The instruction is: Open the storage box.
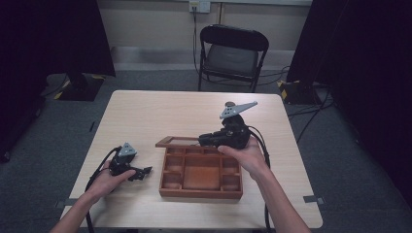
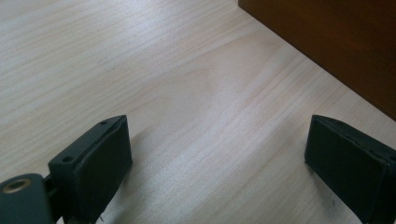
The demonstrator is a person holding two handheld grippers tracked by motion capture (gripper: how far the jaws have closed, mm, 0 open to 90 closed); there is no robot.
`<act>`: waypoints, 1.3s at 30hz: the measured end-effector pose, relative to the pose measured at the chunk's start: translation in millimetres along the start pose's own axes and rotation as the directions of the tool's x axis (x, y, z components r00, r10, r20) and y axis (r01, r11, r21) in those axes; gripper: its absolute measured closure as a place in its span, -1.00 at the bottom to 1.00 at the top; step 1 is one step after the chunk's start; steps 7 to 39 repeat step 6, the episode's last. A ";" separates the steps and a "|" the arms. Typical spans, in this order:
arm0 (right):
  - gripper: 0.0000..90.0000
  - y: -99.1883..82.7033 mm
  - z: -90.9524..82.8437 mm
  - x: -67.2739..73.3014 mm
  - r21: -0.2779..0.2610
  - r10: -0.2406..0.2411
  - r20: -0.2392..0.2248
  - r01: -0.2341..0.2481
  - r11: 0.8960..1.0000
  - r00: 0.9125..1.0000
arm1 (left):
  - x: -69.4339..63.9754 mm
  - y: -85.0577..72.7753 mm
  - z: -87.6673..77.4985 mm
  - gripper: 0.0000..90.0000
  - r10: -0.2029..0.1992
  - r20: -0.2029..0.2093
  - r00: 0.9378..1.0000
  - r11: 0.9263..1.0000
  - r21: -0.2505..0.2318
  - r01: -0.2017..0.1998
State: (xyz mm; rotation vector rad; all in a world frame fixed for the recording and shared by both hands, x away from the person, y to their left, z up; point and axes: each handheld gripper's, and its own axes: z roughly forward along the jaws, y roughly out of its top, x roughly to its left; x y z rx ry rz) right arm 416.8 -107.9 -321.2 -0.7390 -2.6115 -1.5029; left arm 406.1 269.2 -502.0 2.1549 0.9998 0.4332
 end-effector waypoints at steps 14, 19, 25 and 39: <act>0.83 -0.1 0.0 0.1 0.001 0.001 -0.001 -0.001 1.000 1.000 | 0.3 0.1 -0.2 -0.85 0.004 0.000 1.000 1.000 0.002 -0.004; 0.83 -0.1 0.0 0.1 0.001 0.001 -0.001 -0.001 1.000 1.000 | 0.3 0.1 -0.2 -0.85 0.004 0.000 1.000 1.000 0.002 -0.004; 0.83 -0.1 0.0 0.1 0.001 0.001 -0.001 -0.001 1.000 1.000 | 0.3 0.1 -0.2 -0.85 0.004 0.000 1.000 1.000 0.002 -0.004; 0.83 -0.1 0.0 0.1 0.001 0.001 -0.001 -0.001 1.000 1.000 | 0.3 0.1 -0.2 -0.85 0.004 0.000 1.000 1.000 0.002 -0.004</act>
